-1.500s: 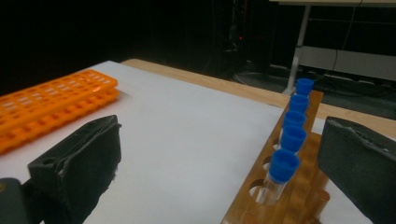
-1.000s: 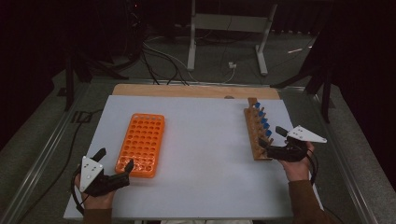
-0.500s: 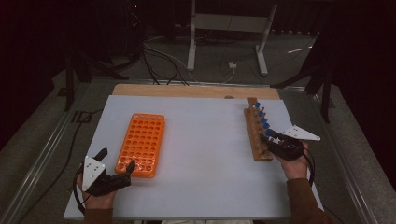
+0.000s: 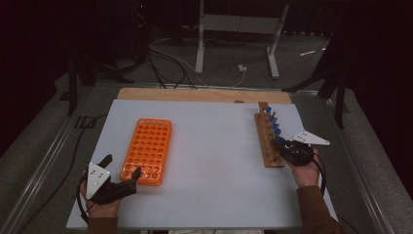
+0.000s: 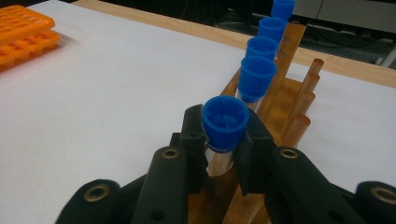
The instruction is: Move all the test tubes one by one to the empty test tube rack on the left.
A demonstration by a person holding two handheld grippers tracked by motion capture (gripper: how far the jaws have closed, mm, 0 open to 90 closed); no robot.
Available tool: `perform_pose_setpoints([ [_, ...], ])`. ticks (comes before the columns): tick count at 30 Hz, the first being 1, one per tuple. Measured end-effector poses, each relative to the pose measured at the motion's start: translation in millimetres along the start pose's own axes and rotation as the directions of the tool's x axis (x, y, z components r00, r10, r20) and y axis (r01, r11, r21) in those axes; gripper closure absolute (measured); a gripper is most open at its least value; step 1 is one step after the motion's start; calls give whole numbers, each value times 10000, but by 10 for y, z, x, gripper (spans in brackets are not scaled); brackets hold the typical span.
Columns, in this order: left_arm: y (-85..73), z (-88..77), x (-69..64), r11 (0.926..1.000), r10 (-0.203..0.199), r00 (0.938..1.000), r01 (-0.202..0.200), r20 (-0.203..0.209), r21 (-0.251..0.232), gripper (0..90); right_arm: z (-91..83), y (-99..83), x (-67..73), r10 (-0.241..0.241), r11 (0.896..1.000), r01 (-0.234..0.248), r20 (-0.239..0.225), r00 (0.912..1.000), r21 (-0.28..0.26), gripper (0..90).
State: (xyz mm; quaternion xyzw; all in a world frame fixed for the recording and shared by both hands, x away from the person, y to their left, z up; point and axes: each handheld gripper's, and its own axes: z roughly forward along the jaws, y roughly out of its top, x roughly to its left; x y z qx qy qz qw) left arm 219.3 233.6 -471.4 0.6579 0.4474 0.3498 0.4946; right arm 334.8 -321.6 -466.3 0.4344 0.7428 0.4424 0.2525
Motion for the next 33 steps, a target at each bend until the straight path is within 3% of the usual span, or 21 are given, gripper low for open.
perform_pose_setpoints([
  [5, -6, 14, -11, 9998, 199, 9998, -199, 57, -42, 8, -13, 18, 11, -89, 10000, 90, 77, 9999, -37, 763],
  [8, -28, 51, -29, 9980, 581, 9982, -584, 115, 253, 9, -36, 39, 14, -77, 9999, 78, 97, 9999, -98, 763],
  [13, -31, 83, -65, 9960, 791, 9964, -802, 292, 398, 9, -109, 128, 18, -64, 9996, 68, 141, 9999, -266, 763],
  [20, -42, 97, -52, 9966, 658, 9969, -679, 441, 458, 8, -188, 276, 5, -152, 9991, 154, 47, 9999, -396, 763],
  [26, -59, 122, -23, 9968, 277, 9981, -317, 555, 732, 9, -254, 421, 16, -307, 9984, 307, 1, 9995, -485, 763],
  [33, -81, 154, -40, 9962, 174, 9954, -254, 942, 839, 9, -374, 609, 56, -342, 9966, 331, -124, 9993, -749, 763],
])
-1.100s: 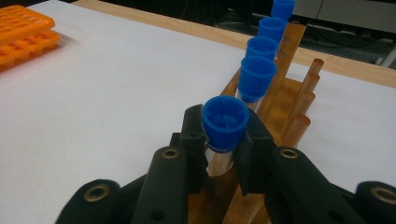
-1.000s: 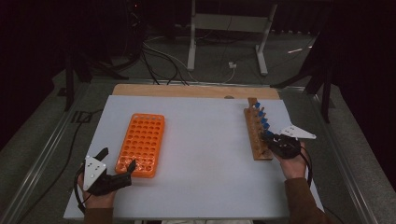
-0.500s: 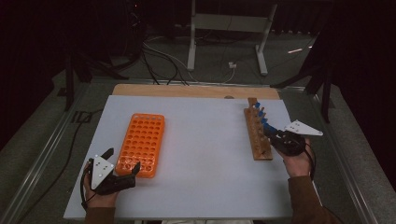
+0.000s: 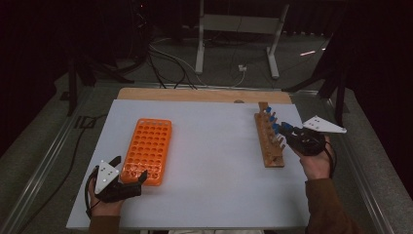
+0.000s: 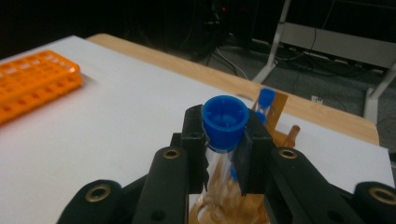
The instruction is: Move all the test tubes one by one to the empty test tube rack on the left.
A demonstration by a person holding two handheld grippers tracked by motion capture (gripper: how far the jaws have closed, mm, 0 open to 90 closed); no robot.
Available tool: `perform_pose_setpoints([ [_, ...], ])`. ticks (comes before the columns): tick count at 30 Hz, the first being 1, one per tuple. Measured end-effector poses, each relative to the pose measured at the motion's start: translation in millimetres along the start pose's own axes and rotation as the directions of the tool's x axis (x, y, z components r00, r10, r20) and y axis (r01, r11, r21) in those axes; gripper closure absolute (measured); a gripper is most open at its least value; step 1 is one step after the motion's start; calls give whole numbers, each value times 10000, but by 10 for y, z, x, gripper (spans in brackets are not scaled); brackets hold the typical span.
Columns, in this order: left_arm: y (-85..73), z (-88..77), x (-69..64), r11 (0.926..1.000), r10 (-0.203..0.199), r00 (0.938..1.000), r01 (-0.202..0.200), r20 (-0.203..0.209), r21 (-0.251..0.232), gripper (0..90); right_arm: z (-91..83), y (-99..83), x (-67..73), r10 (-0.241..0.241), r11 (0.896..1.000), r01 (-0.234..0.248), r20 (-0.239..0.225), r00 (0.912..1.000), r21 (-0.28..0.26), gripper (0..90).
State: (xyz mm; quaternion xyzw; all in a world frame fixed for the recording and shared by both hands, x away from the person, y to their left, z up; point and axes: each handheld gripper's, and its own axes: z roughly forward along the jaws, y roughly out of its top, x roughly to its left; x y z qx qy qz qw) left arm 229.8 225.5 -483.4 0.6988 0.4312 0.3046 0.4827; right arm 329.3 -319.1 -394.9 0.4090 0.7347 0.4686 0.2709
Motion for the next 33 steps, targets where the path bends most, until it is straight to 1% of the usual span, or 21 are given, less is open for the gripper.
perform_pose_setpoints([
  [2, 17, 6, -20, 9998, -196, 9998, 197, 97, -105, 9, -10, 40, 5, -32, 10000, 31, -93, 10000, -64, 763],
  [3, 34, 11, -33, 9997, -223, 9996, 224, 143, -116, 9, -8, 54, 8, -26, 10000, 24, -171, 9999, -79, 763],
  [5, 84, 22, -63, 9997, -198, 9995, 202, 228, -164, 8, 8, 80, 35, 62, 9999, -67, -387, 9992, -138, 763],
  [6, 112, 26, -79, 9995, -186, 9994, 194, 307, -256, 8, 8, 80, 35, 62, 9999, -67, -387, 9992, -138, 763],
  [7, 140, 31, -97, 9992, -187, 9990, 201, 398, -352, 9, 33, 84, 70, 81, 9999, -89, -594, 9982, -146, 763],
  [8, 167, 39, -115, 9990, -180, 9987, 199, 468, -395, 9, 33, 84, 70, 81, 9999, -89, -594, 9982, -146, 763],
  [11, 245, 83, -171, 9987, -65, 9976, 101, 689, -507, 8, 89, 77, 147, -32, 10000, 26, -826, 9966, -66, 763],
  [14, 337, 154, -236, 9986, 70, 9943, -14, 1062, -526, 9, 163, 70, 233, -109, 9999, 115, -1042, 9945, 52, 763],
  [15, 372, 183, -258, 9989, 113, 9917, -55, 1279, -457, 9, 209, 75, 297, -187, 9997, 203, -1193, 9927, 122, 763],
  [16, 404, 216, -284, 9990, 194, 9892, -131, 1450, -438, 9, 209, 75, 297, -187, 9997, 203, -1193, 9927, 122, 763],
  [17, 435, 251, -319, 9988, 291, 9880, -229, 1516, -422, 9, 229, 81, 329, -244, 9995, 265, -1260, 9917, 142, 763],
  [18, 466, 290, -354, 9986, 422, 9865, -367, 1584, -377, 9, 268, 98, 391, -297, 9994, 322, -1411, 9896, 154, 763],
  [19, 497, 333, -390, 9985, 491, 9840, -442, 1712, -323, 9, 268, 98, 391, -297, 9994, 322, -1411, 9896, 154, 763],
  [22, 585, 463, -513, 9979, 627, 9760, -585, 2083, -263, 9, 327, 133, 489, -388, 9989, 424, -1609, 9862, 185, 763],
  [24, 643, 542, -610, 9967, 798, 9688, -750, 2346, -296, 9, 368, 159, 556, -450, 9987, 488, -1795, 9827, 166, 763],
  [25, 674, 576, -664, 9953, 961, 9647, -905, 2452, -338, 9, 386, 172, 593, -451, 9986, 492, -1883, 9811, 171, 763],
  [26, 702, 608, -718, 9941, 1079, 9603, -1011, 2571, -395, 9, 406, 184, 628, -514, 9983, 558, -1971, 9790, 165, 763],
  [28, 750, 676, -815, 9933, 1137, 9522, -1037, 2834, -502, 9, 446, 204, 701, -566, 9980, 617, -2179, 9743, 164, 763],
  [29, 772, 713, -862, 9930, 1164, 9494, -1055, 2919, -527, 9, 466, 213, 737, -606, 9976, 665, -2259, 9723, 184, 763],
  [32, 832, 839, -993, 9926, 1214, 9385, -1146, 3233, -401, 9, 526, 242, 852, -639, 9972, 716, -2554, 9647, 207, 763],
  [33, 850, 880, -1035, 9920, 1260, 9350, -1223, 3315, -321, 31, 563, 262, 929, -716, 9966, 803, -2735, 9592, 207, 763],
])
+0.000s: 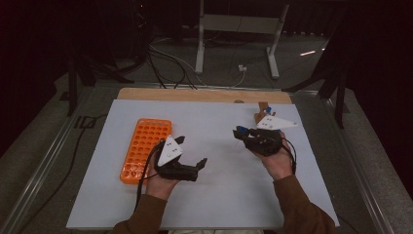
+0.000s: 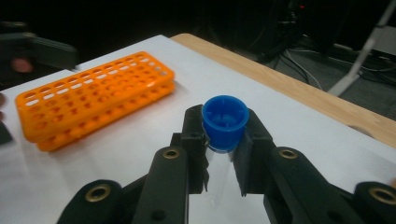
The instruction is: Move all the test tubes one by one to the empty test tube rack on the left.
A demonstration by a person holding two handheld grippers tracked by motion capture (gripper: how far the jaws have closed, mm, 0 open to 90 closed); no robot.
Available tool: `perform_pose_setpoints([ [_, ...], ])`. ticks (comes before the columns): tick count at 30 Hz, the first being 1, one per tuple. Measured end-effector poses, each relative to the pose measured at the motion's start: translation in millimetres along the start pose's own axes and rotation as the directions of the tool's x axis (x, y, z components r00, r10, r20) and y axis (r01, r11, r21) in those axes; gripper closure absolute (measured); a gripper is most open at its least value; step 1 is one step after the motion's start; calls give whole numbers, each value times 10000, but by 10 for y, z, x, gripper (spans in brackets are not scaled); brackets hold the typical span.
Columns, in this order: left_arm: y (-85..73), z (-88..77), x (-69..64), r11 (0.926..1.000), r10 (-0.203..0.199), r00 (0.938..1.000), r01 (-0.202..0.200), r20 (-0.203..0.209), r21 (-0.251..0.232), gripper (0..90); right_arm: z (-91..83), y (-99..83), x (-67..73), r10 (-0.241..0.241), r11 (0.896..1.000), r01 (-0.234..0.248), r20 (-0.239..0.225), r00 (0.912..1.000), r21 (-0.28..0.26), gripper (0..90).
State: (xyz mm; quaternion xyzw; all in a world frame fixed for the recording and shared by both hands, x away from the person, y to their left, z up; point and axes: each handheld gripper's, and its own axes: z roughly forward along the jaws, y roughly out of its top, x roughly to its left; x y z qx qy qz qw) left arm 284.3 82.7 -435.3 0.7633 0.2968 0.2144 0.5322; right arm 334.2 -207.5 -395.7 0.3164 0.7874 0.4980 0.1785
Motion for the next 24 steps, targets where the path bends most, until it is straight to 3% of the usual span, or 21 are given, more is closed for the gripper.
perform_pose_setpoints([
  [4, 58, 173, -71, 9999, -20, 9996, 15, 293, 146, 62, 85, 40, 93, -92, 9999, 94, -282, 9996, 74, 763],
  [7, 88, 268, -110, 9997, 55, 9996, -62, 291, 230, 90, 156, 71, 180, -167, 9998, 173, -537, 9984, 104, 763],
  [8, 94, 290, -116, 9998, 5, 9995, -12, 328, 223, 160, 193, 84, 229, -190, 9998, 198, -724, 9972, 92, 763],
  [13, 116, 377, -135, 9997, -134, 9969, 117, 776, 221, 287, 254, 95, 313, -158, 9998, 171, -1035, 9945, 119, 763],
  [14, 116, 392, -139, 9997, -153, 9963, 137, 840, 199, 383, 275, 99, 346, -184, 9997, 199, -1150, 9932, 118, 763],
  [16, 111, 414, -140, 9997, -145, 9958, 124, 908, 230, 423, 282, 101, 359, -174, 9997, 190, -1207, 9925, 127, 763],
  [18, 106, 428, -144, 9997, -151, 9959, 135, 887, 189, 543, 295, 105, 376, -154, 9998, 171, -1341, 9909, 117, 763],
  [24, 105, 440, -130, 9999, -160, 9949, 161, 995, -2, 678, 310, 94, 378, -52, 9999, 75, -1543, 9880, 140, 763],
])
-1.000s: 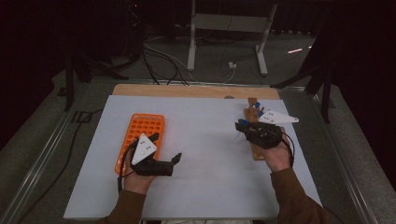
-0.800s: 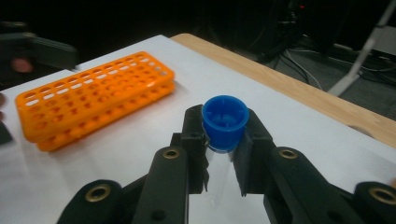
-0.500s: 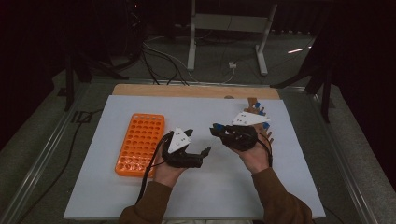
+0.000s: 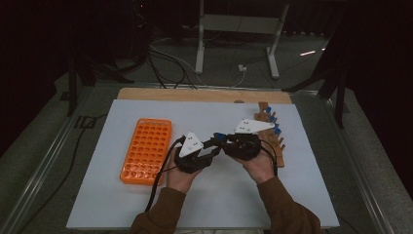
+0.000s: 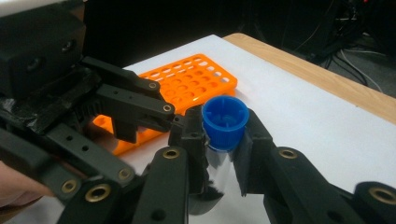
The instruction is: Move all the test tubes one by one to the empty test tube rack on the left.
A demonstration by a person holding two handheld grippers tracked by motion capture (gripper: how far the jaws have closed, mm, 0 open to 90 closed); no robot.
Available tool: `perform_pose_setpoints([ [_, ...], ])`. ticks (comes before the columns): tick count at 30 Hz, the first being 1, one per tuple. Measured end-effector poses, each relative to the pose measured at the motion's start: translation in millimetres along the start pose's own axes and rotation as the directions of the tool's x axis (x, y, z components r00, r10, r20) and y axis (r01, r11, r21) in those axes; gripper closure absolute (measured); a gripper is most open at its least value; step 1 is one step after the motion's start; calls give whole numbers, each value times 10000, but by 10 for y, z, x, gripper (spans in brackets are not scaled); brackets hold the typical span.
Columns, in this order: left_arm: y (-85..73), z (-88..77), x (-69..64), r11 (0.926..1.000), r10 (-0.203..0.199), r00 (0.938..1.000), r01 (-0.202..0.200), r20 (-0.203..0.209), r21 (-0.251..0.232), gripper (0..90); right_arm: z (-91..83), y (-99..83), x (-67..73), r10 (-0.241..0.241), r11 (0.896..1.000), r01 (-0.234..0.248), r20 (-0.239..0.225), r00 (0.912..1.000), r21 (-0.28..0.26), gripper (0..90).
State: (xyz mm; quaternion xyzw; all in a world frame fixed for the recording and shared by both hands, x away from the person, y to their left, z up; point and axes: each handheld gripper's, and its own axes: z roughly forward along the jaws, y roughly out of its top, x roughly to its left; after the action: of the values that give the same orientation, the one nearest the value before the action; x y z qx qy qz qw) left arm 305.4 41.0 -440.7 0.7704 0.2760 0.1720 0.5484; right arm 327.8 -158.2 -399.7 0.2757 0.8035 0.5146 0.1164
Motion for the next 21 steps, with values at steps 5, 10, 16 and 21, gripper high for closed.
perform_pose_setpoints([
  [5, -9, 8, -6, 9998, 195, 9998, -195, 36, 59, 768, 7, -9, -3, 87, 9999, -86, -148, 9999, 55, 762],
  [10, -15, 12, 9, 9997, 169, 9999, -169, 29, 147, 782, -12, -21, -62, 662, 9978, -666, -500, 9966, -71, 655],
  [16, -35, 0, 74, 9998, -64, 9999, 66, -82, 172, 785, -115, -43, -136, 1014, 9939, -1033, -482, 9937, -379, 333],
  [21, -46, -57, 133, 9998, -208, 9995, 209, -221, 73, 787, -225, -91, -200, 1052, 9919, -1045, 59, 9944, -723, 150],
])
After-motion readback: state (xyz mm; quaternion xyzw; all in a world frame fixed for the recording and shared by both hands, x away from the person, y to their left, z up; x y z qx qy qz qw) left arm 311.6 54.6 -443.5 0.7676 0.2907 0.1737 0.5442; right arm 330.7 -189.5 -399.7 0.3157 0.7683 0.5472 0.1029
